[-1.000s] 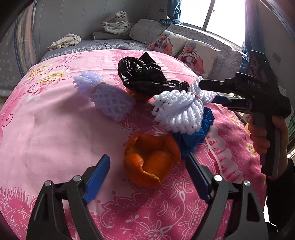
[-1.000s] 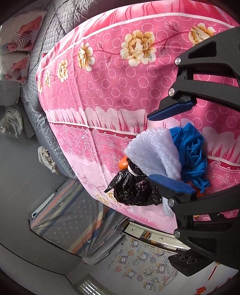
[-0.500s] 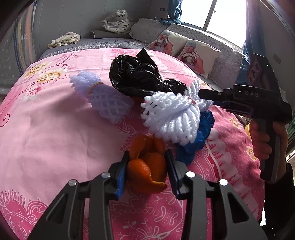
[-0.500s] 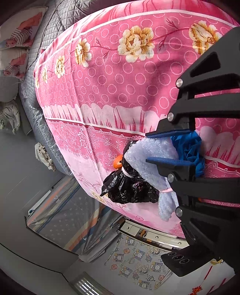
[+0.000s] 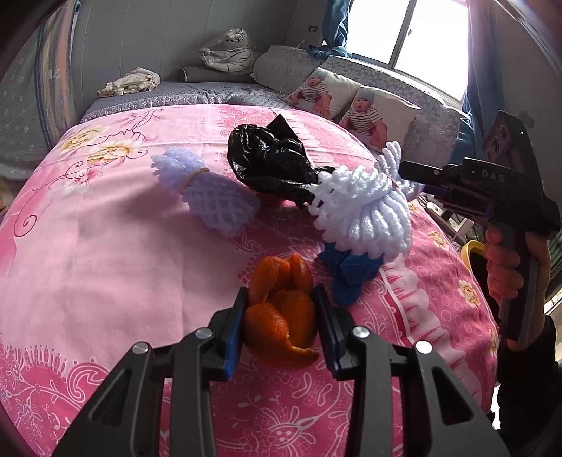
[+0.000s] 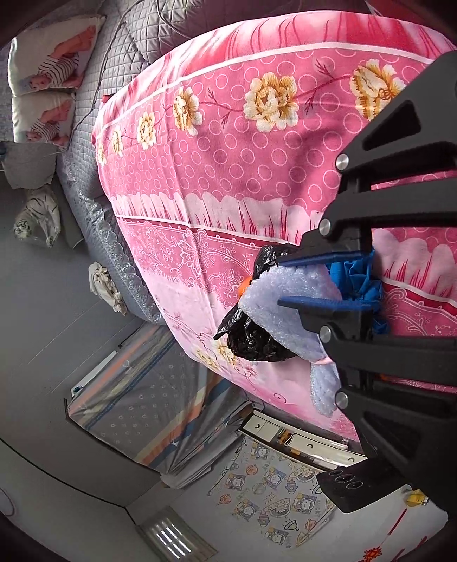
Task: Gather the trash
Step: 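Carry the foam net and orange peel with both tools over the yellow bin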
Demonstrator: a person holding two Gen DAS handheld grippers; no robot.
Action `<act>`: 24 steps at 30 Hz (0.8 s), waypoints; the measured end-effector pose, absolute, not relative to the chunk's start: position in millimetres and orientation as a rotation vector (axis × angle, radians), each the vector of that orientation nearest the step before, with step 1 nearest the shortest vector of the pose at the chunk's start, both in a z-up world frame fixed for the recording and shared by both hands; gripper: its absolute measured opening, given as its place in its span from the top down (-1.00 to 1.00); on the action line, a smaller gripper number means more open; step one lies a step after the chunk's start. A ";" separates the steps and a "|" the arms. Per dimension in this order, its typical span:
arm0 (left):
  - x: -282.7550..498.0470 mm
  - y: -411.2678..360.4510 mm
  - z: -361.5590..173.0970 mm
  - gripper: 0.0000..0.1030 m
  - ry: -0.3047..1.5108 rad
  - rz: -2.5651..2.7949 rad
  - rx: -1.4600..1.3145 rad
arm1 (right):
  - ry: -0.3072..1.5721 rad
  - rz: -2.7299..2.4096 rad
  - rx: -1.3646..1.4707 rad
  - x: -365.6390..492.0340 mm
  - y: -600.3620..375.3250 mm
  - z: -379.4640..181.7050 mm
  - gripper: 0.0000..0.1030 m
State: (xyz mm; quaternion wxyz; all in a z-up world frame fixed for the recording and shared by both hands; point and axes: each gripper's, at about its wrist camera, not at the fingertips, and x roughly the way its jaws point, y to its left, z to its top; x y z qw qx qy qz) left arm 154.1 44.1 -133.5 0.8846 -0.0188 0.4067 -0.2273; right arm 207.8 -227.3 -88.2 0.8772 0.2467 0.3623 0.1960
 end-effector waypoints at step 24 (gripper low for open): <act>134.0 52.9 -99.6 0.33 0.786 -0.465 -0.119 | 0.641 0.282 0.594 138.9 -277.6 -68.9 0.69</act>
